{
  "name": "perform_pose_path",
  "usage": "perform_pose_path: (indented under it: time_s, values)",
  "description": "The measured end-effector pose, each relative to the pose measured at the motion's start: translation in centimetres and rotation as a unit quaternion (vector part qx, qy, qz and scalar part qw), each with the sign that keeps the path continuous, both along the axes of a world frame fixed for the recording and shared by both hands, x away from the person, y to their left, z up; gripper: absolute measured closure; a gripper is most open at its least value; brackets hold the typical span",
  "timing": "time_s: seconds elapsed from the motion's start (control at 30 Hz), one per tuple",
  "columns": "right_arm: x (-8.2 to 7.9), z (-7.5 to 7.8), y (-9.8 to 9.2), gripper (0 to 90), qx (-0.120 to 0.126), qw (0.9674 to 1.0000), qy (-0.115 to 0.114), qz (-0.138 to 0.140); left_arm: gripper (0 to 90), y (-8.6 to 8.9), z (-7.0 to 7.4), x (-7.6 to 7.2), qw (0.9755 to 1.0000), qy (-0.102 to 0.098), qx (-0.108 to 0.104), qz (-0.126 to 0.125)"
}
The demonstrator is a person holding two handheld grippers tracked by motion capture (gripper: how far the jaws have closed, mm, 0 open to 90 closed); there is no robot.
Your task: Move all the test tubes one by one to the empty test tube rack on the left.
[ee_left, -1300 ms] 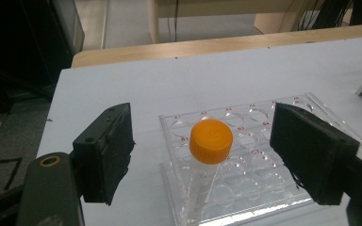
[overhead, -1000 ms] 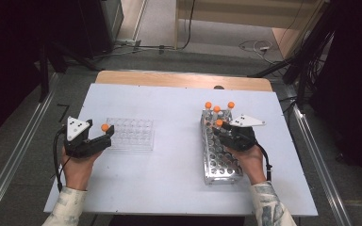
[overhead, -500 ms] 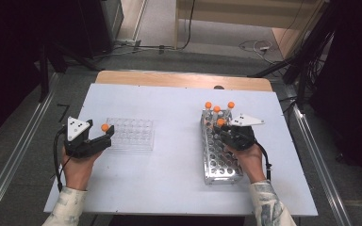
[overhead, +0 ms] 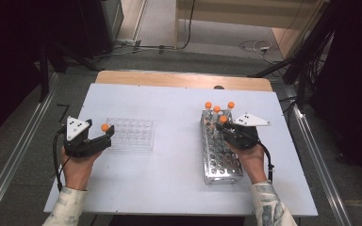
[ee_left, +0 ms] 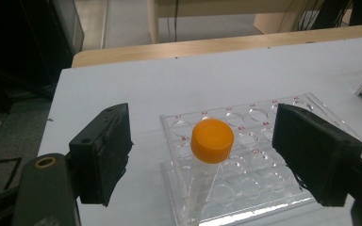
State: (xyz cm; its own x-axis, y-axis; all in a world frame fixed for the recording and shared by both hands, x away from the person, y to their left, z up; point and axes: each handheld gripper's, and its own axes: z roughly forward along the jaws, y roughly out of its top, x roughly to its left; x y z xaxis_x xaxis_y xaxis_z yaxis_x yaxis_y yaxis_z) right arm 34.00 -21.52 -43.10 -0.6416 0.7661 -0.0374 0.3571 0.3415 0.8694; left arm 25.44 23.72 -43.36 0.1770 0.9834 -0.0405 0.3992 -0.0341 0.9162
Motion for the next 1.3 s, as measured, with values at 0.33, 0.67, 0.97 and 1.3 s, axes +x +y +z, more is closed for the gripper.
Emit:
perform_pose_path:
  time_s: [0.33, 0.67, 0.97, 1.3]
  values:
    - [-1.0, 1.8, -0.4, 72.0, 0.019, 0.9995, -0.026, 0.000, 19.0, -0.2, 0.2, -0.1, 1.0000, -0.003, 0.001, -0.002]
    - [-2.1, 2.9, -0.2, 72.0, 0.035, 0.9985, -0.041, 0.009, 19.1, -0.3, 0.6, -0.3, 0.9999, -0.009, -0.001, -0.007]
    - [-3.0, 3.3, 0.8, 72.1, 0.042, 0.9978, -0.042, 0.029, 19.1, -1.0, 1.0, -0.6, 0.9997, -0.015, 0.001, -0.018]
    - [-3.8, 3.0, 2.2, 72.1, 0.044, 0.9971, -0.034, 0.052, 19.2, -1.6, 1.4, -0.9, 0.9993, -0.020, 0.000, -0.031]
